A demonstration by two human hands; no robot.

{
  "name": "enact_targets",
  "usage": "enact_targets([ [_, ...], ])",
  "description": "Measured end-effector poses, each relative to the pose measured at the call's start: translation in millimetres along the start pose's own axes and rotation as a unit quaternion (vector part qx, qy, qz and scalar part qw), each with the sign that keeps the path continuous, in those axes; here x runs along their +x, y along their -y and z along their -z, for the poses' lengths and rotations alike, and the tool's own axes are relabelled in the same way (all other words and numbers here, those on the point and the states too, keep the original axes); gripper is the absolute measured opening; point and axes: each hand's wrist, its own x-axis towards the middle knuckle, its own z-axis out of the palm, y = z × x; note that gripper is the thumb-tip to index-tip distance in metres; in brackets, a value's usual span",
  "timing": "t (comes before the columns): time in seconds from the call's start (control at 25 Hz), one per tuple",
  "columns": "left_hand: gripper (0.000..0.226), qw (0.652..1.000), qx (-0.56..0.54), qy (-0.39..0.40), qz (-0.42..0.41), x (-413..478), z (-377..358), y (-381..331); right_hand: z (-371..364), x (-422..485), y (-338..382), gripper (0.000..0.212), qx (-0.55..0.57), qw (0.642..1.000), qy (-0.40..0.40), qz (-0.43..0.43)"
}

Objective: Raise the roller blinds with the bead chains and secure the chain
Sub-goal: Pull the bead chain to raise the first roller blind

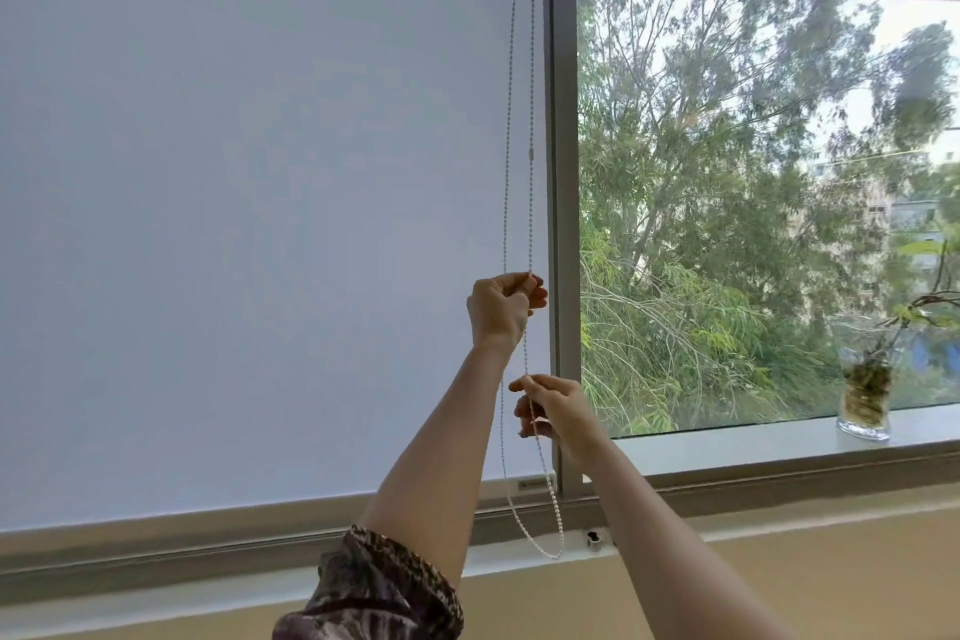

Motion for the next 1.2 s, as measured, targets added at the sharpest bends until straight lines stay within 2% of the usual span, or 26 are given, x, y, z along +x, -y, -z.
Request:
enact_targets([
  [0.12,0.012,1.000,0.024,0.000,-0.006,-7,7,12,13,9,19,0.033,0.037,0.999,-0.010,-0.026],
  [0.24,0.012,0.999,0.036,0.000,0.008,-20,15,31,22,19,54,0.038,0.016,0.998,-0.056,0.037],
  [0.44,0.014,0.998,0.013,0.028,0.051,-39,19,56,23,34,126,0.028,0.034,0.991,-0.064,0.113],
  [0.56,0.014,0.998,0.021,0.042,0.049,-52,12,64,9,41,161,0.020,0.013,0.987,-0.061,0.145],
  [0.84,0.014,0.996,0.016,0.065,0.066,-78,5,83,-23,48,223,0.020,0.017,0.976,-0.083,0.201],
  [1.04,0.015,0.987,0.097,0.104,0.068,-71,12,88,-34,40,214,0.030,-0.056,0.950,-0.163,0.262],
  [1.12,0.015,0.978,0.144,0.127,0.077,-62,18,87,-36,36,203,0.029,-0.080,0.942,-0.173,0.275],
  [1.2,0.026,0.968,0.168,0.164,0.089,-52,25,83,-35,32,191,0.030,-0.091,0.942,-0.170,0.274],
])
